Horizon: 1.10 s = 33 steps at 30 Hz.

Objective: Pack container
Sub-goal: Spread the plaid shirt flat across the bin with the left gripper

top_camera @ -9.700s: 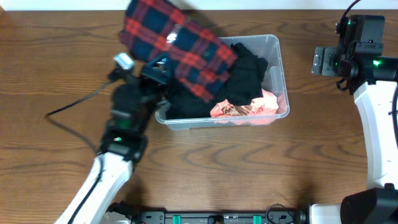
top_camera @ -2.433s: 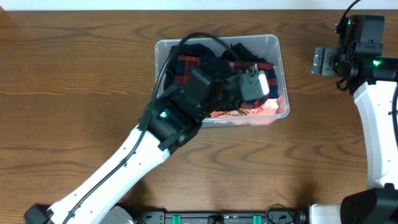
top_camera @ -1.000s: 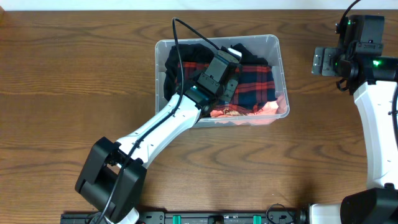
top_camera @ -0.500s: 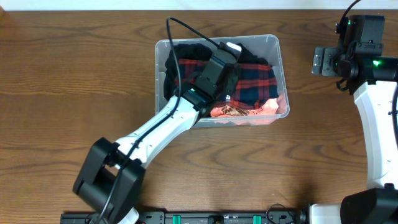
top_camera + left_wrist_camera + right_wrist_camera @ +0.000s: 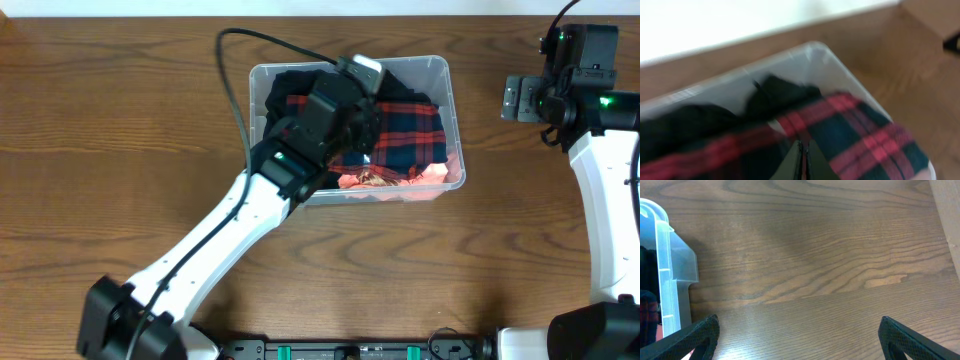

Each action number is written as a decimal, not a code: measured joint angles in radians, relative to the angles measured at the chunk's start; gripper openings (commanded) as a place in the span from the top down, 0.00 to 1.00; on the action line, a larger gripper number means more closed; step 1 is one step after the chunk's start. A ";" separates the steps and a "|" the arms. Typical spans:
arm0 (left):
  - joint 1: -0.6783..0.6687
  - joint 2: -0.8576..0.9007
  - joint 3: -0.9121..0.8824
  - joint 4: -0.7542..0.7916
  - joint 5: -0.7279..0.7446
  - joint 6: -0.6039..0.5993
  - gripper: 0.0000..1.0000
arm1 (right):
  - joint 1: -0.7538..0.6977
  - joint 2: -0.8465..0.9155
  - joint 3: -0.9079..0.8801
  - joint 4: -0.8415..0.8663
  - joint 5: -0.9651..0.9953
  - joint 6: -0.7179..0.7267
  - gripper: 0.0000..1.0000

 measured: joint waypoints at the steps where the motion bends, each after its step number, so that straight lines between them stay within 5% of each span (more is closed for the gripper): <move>1: 0.000 0.018 0.000 -0.008 0.020 -0.007 0.94 | 0.000 0.000 0.000 0.000 0.000 0.000 0.01; 19: -0.005 0.232 0.013 -0.124 0.264 -0.037 0.94 | 0.000 0.000 0.000 0.000 0.000 0.000 0.01; 26: -0.004 0.208 0.005 -0.039 0.243 -0.037 0.94 | 0.000 0.000 0.000 0.000 0.000 0.000 0.01; 33: 0.000 0.030 -0.003 -0.055 0.074 -0.035 0.94 | 0.000 0.000 0.000 0.000 0.000 0.000 0.01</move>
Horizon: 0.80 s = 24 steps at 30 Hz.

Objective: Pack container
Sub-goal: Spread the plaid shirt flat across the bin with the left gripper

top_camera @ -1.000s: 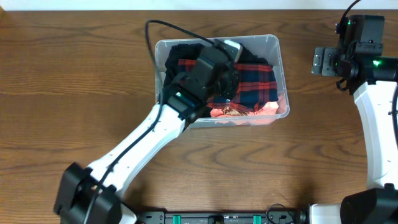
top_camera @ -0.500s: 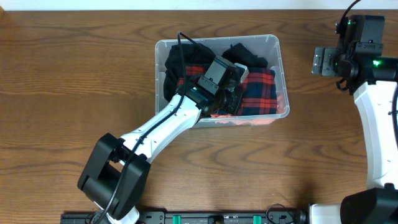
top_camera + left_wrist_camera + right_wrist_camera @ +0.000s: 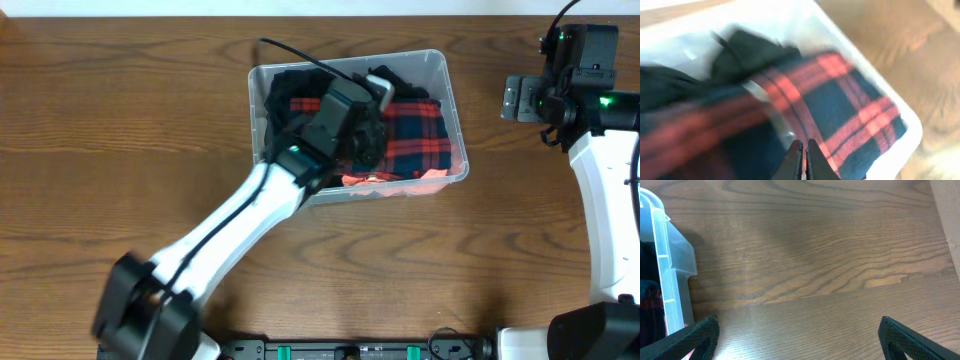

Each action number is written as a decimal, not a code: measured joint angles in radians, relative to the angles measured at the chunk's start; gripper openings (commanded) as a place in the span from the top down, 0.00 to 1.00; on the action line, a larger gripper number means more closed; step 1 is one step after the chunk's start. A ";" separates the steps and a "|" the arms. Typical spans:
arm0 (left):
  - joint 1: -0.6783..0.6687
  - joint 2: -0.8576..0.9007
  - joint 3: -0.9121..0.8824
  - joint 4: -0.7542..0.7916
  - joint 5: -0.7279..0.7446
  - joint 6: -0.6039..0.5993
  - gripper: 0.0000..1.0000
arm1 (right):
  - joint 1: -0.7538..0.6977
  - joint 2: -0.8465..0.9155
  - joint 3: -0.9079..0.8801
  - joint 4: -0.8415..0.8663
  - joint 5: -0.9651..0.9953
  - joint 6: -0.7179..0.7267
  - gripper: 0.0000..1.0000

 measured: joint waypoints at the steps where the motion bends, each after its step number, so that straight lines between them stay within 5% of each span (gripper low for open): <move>1: 0.001 -0.031 0.000 -0.008 -0.034 0.000 0.94 | 0.000 0.000 0.000 0.000 0.000 0.000 0.01; 11: 0.001 -0.001 0.000 -0.108 -0.330 0.003 0.94 | 0.000 0.000 0.000 0.000 0.000 0.000 0.01; 24: 0.033 0.185 0.000 -0.083 -0.438 0.008 0.94 | 0.000 0.000 0.000 0.000 0.000 0.000 0.01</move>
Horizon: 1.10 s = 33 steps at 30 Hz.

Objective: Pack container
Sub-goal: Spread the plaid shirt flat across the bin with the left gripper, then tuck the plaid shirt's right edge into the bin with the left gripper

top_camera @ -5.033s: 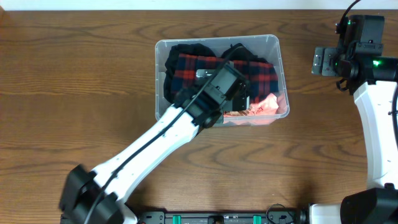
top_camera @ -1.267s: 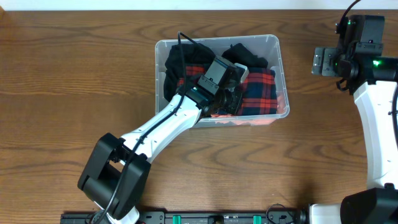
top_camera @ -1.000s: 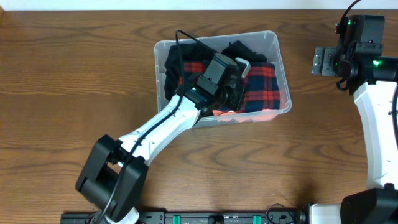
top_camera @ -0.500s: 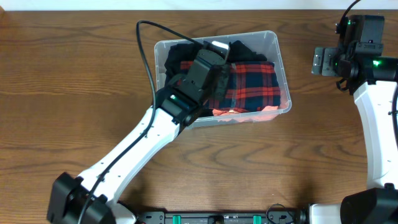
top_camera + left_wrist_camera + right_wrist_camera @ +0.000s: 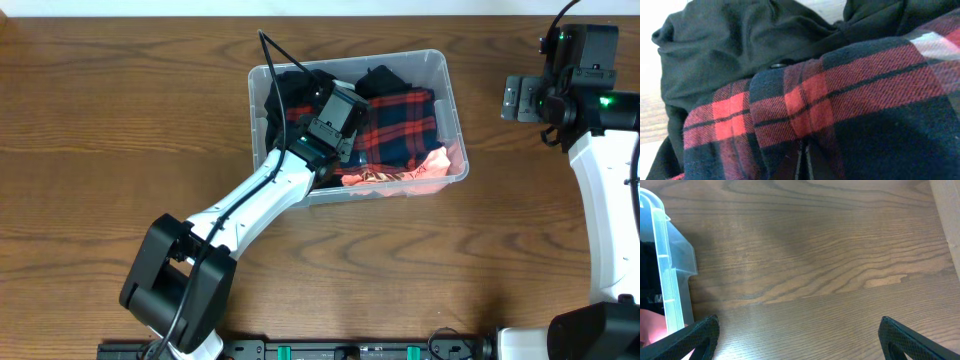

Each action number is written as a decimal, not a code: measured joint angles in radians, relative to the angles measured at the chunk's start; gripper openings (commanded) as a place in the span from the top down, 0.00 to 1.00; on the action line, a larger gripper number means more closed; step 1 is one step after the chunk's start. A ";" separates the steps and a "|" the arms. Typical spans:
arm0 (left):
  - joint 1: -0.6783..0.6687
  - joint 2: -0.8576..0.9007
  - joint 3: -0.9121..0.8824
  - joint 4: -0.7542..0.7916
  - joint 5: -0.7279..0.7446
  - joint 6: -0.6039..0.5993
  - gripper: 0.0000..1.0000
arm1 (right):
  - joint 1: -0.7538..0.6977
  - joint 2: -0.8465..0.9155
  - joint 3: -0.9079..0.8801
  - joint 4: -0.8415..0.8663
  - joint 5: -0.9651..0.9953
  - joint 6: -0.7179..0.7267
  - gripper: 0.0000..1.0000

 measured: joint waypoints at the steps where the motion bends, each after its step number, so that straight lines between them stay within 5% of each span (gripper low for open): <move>1: 0.000 0.000 0.000 0.007 -0.002 0.004 0.94 | 0.000 0.000 0.000 0.000 0.000 0.000 0.01; 16: 0.000 -0.246 -0.008 0.092 0.011 0.019 0.94 | 0.000 0.000 0.000 0.000 0.000 0.000 0.01; 33: -0.008 -0.230 -0.008 0.146 0.564 -0.069 0.94 | 0.000 0.000 0.000 0.000 0.000 0.000 0.01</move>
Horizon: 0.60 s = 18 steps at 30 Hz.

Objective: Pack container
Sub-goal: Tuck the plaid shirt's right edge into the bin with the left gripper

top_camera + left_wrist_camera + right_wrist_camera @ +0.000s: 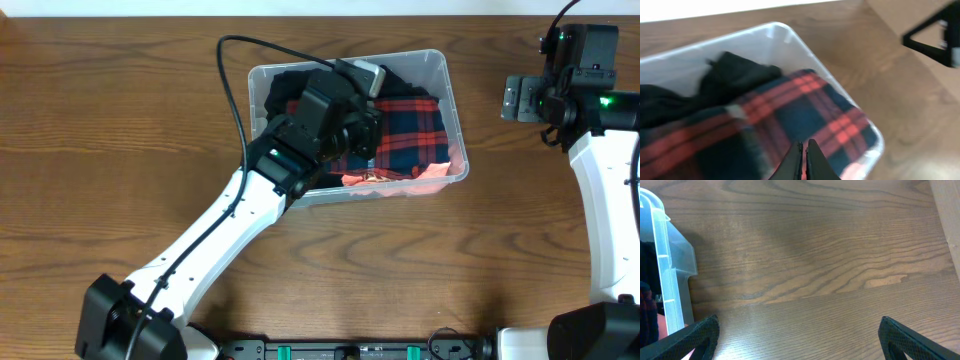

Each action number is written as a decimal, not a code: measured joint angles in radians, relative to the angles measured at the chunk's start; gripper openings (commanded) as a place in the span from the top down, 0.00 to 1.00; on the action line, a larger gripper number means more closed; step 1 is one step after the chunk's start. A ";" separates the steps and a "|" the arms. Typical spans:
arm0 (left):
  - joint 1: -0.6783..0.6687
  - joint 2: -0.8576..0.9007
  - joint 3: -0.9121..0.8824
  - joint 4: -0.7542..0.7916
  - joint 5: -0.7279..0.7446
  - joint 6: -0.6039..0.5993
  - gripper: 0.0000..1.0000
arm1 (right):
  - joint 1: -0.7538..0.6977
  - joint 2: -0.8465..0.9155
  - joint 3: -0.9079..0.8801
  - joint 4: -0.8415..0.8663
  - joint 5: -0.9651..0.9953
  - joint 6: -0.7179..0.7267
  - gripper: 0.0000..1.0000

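Observation:
A clear plastic container (452, 95) stands at the back middle of the table. Inside lie a red and navy plaid garment (408, 128), black clothing (283, 88) and a pink-orange cloth (420, 171) along the front wall. My left gripper (804, 160) hovers above the plaid garment (810, 112), jaws shut with nothing between them. My right gripper (799, 335) stands wide open above bare table to the right of the container (670, 280), holding nothing.
The table (120, 150) is brown wood. A black cable (232, 75) arcs from the left arm over the container's left wall. The right arm's base (600, 200) stands along the right edge.
My left gripper has risen from pressing low on the plaid garment to hovering above the container. The plaid lies flatter inside. The right arm has not moved.
My left gripper, shut, hung over the container's plaid garment. It then sat lower and further left over the cloth, then pressed right down on the plaid and black clothing. Now it is raised above the container again. The right gripper stayed open throughout.

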 measured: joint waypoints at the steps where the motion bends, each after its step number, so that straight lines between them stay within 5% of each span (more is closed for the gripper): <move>1: -0.005 0.005 0.000 0.005 0.020 -0.004 0.94 | 0.000 0.000 0.000 0.000 0.000 0.000 0.01; 18: -0.126 0.163 0.000 0.130 0.101 -0.019 0.94 | 0.000 0.000 0.000 0.000 0.000 0.000 0.01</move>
